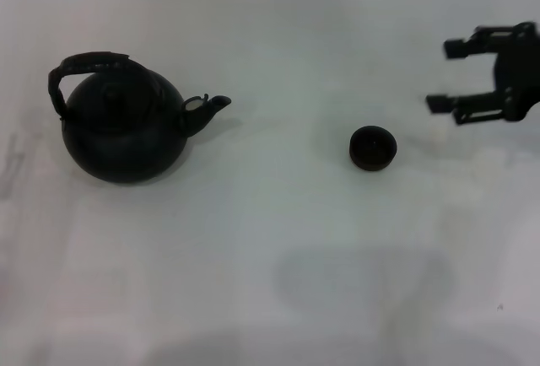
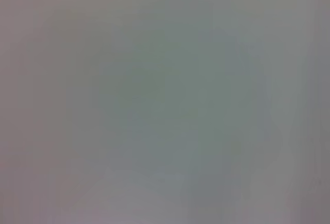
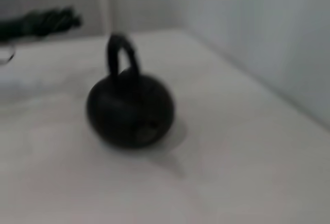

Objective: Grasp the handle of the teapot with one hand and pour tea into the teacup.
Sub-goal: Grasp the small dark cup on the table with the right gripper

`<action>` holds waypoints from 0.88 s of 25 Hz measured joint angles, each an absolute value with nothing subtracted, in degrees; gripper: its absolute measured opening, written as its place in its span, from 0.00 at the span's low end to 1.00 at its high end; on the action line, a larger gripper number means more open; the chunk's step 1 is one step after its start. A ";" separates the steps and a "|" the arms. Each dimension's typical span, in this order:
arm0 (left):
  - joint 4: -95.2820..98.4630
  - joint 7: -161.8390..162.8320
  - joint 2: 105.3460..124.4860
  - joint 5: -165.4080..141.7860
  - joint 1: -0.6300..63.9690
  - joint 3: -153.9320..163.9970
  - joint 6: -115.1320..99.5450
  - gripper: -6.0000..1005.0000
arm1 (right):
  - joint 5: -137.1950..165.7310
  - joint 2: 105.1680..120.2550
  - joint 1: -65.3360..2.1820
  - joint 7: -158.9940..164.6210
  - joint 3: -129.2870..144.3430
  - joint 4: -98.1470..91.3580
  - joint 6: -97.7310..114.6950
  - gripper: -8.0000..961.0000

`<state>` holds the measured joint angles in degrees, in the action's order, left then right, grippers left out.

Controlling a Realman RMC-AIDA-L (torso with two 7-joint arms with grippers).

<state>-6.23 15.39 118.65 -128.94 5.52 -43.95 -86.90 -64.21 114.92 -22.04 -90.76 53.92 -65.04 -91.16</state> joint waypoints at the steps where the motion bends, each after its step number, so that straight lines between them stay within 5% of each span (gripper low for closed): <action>1: -6.24 15.39 118.65 -128.96 5.59 -43.94 -86.79 0.87 | -63.48 114.95 -22.18 -89.81 55.61 -66.37 -91.15 0.88; 22: -6.24 15.17 118.80 -129.29 6.76 -43.86 -85.78 0.87 | -56.63 115.13 -23.16 -88.19 77.49 -65.99 -75.73 0.88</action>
<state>-6.24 15.17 118.80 -129.29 6.76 -43.86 -85.78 -56.63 115.13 -23.16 -88.19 77.49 -65.99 -75.73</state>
